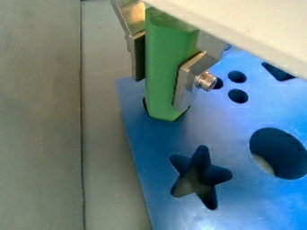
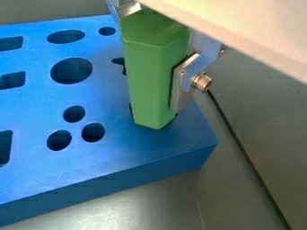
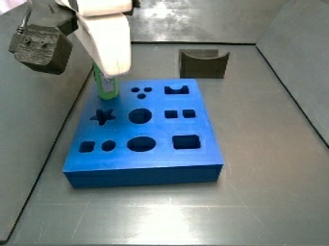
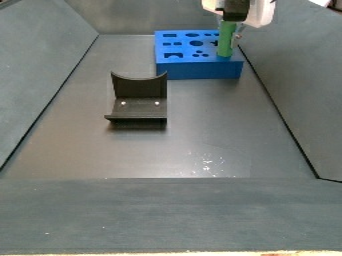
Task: Pick up the hexagon object. Move up. Move to above the board. Insert the hexagon object.
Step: Insert the hexagon object.
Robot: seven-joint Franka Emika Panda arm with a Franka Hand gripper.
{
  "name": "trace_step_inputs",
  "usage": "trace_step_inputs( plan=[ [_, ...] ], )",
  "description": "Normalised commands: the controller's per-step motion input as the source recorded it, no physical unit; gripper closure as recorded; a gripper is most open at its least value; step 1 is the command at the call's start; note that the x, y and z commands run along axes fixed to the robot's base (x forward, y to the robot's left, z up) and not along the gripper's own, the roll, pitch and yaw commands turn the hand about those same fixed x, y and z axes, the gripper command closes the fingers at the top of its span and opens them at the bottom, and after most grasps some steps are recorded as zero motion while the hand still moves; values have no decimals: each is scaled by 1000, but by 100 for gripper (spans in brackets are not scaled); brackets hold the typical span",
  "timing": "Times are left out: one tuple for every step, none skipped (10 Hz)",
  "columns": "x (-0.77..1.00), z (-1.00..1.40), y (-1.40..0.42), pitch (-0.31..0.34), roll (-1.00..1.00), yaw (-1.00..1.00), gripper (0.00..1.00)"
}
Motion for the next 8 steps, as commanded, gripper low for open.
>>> trace_step_inputs(
  plan=[
    [0,-109,0,20,14,0,100],
    [0,-771,0,349,177,-66,100],
    [200,-1000,0,151,146,-117,100],
    [223,-1000,-40,20,106,-49,100],
    [254,-1000,-97,0,26,0,100],
    [251,-1000,-109,0,17,0,100],
    [254,-1000,-109,0,17,0,100],
    [211,-1000,-126,0,14,0,100]
  ],
)
